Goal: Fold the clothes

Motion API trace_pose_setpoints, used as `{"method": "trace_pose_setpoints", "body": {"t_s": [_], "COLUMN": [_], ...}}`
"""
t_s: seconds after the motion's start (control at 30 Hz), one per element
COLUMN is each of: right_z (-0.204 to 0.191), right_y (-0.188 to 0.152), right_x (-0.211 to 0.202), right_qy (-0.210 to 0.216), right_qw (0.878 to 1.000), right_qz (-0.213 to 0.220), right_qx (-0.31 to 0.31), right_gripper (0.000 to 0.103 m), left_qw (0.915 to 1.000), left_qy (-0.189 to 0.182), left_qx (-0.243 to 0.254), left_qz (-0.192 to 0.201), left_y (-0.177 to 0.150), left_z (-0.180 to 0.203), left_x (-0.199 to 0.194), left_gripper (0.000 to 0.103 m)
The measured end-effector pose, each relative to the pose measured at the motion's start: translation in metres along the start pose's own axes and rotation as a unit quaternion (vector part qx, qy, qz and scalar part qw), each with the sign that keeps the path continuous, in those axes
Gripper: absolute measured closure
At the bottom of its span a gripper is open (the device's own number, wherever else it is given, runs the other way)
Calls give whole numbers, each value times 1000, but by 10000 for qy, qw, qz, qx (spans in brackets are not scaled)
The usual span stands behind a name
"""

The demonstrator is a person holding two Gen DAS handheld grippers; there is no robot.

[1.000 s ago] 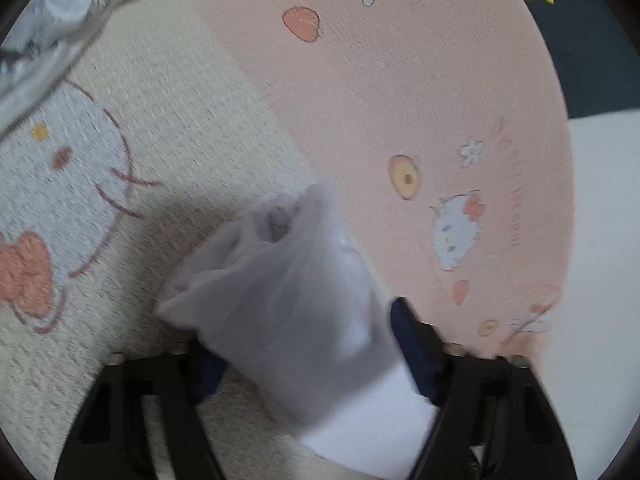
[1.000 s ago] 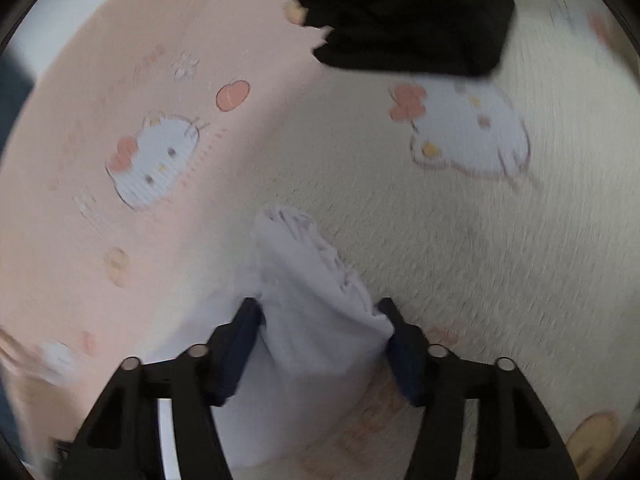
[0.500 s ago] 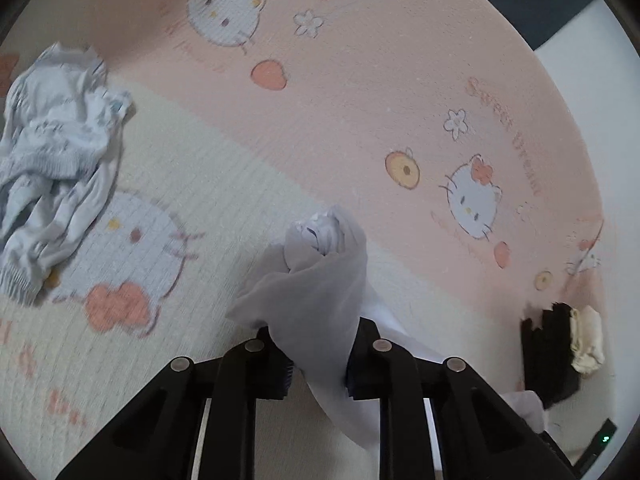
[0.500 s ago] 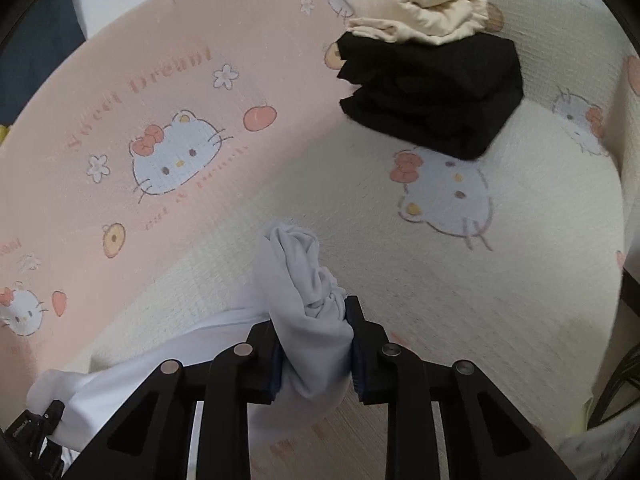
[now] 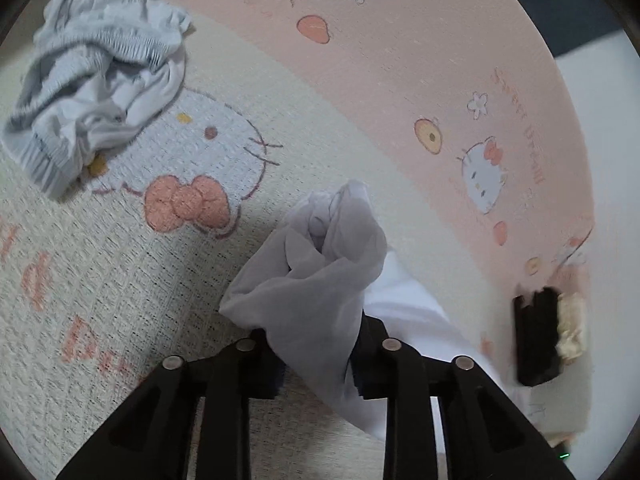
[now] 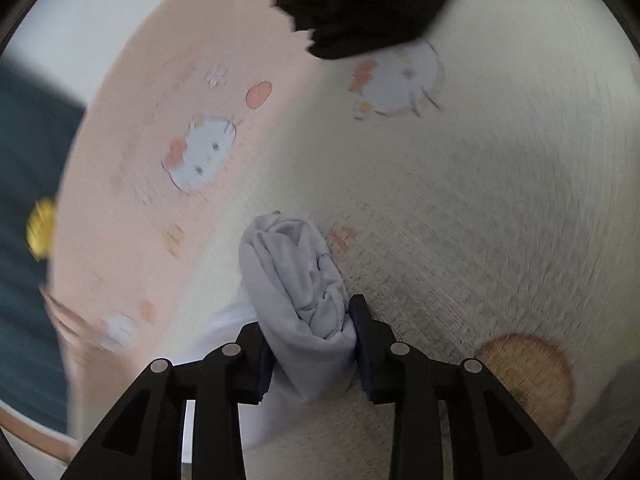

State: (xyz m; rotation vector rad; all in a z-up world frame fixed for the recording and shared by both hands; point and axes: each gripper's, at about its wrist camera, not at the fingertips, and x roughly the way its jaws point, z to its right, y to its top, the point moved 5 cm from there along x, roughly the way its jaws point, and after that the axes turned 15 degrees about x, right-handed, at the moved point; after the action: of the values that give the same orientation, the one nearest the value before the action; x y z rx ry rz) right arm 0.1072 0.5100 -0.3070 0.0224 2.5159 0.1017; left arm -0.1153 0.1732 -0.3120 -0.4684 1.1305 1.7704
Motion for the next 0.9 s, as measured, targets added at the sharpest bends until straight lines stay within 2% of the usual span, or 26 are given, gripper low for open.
{"method": "trace_pose_setpoints", "body": {"t_s": [0.13,0.17,0.2,0.3,0.4,0.53,0.6,0.73,0.9], "right_z": [2,2,3,12,25,31,27,15,-12], "right_y": [0,-2,-4,-8,-10,-11,-10,-8,-3], "right_x": [-7,-10,-14,-24,-34,-39,-38,-32,-15], "right_qy": [140,155,190,406,720,886,888,908,643], "right_qw": [9990,9986,9983,9943,9851,9757,9754,9774,9891], "right_qz": [-151,-154,-137,-98,-112,-130,-104,1,48], "right_qx": [404,474,535,976,1560,2001,2016,1910,1324], "right_gripper": [61,55,49,43,39,35,32,24,13], "left_qw": [9929,9904,9907,9933,9930,9900,9884,9891,9910], "left_qy": [-773,-918,-907,-787,-827,-977,-1077,-1051,-946], "left_qx": [-871,-988,-970,-796,-799,-980,-1024,-969,-902], "left_qz": [-259,-299,-300,-273,-274,-261,-301,-337,-304], "left_y": [-1,-4,-4,-9,-14,-19,-16,-9,-1], "left_z": [-15,-19,-21,-26,-30,-37,-39,-34,-31], "left_x": [-6,-10,-13,-27,-36,-40,-38,-28,-18], "left_gripper": [64,62,61,61,53,44,42,41,41]}}
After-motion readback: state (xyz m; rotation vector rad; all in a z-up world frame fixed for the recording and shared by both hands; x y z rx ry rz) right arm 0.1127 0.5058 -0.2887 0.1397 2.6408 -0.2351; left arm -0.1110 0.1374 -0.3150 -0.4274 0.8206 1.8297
